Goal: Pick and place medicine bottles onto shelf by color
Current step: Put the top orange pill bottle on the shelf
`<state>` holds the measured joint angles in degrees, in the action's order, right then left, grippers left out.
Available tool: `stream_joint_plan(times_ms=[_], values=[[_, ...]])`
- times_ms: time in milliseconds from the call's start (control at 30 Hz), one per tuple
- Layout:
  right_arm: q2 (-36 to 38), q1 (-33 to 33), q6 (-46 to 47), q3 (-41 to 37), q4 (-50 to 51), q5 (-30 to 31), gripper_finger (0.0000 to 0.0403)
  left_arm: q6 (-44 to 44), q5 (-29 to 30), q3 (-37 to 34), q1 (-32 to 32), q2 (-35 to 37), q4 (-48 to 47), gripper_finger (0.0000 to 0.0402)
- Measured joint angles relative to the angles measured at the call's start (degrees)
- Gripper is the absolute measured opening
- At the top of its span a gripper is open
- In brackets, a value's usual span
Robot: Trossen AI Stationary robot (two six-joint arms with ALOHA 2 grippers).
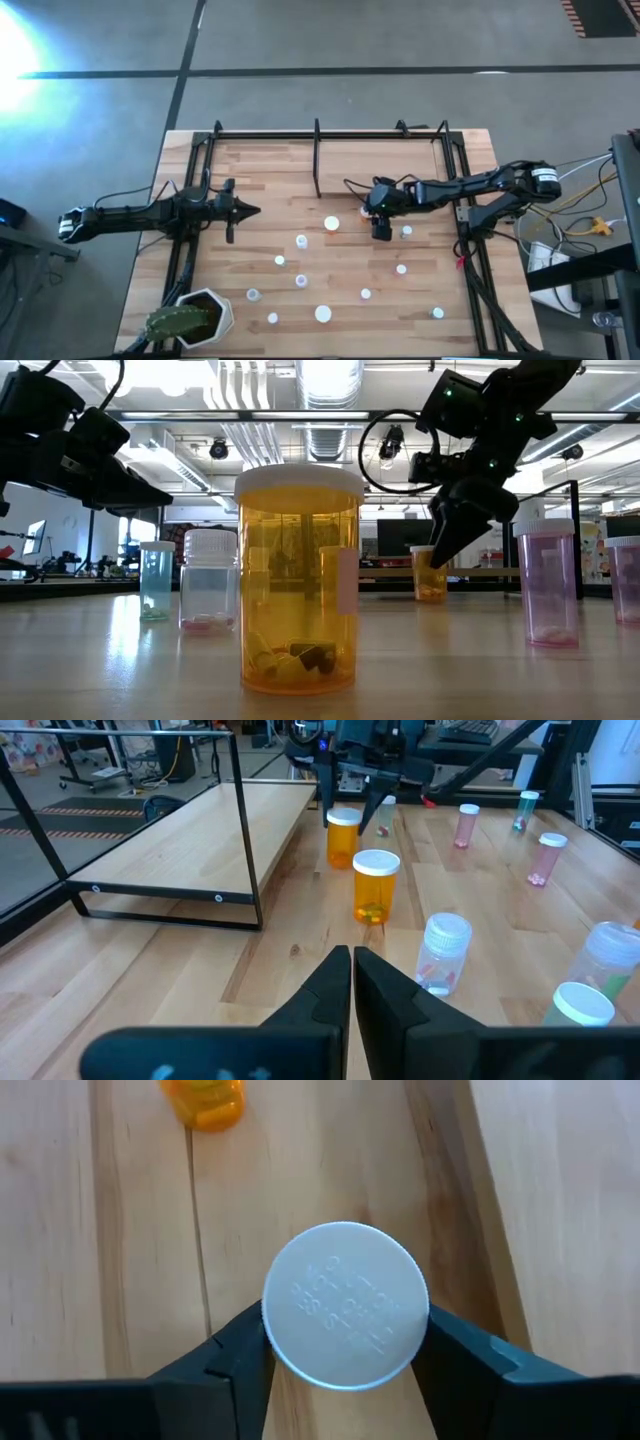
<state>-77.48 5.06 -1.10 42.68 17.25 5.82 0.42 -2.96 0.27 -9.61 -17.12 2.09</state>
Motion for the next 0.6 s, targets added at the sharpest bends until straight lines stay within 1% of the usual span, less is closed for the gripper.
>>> stream_joint_plan(times_ms=[167, 300, 400, 600], values=[[2.4, 0.9, 0.0, 0.8, 0.0, 0.1, 0.0201, 0.0, 0.0, 0.0, 0.0, 0.0, 0.0, 0.0000], [4.5, 4.5, -0.6, 2.8, -0.2, 0.2, 0.0196, 0.0, 0.0, 0.0, 0.0, 0.0, 0.0, 0.0000], [4.9, 9.6, -2.1, 4.4, 0.0, 0.2, 0.0196, 0.0, 0.0, 0.0, 0.0, 0.0, 0.0, 0.0000], [2.7, 23.6, -2.6, 7.8, 0.1, 0.3, 0.0195, 0.0, 0.0, 0.0, 0.0, 0.0, 0.0, 0.0000]])
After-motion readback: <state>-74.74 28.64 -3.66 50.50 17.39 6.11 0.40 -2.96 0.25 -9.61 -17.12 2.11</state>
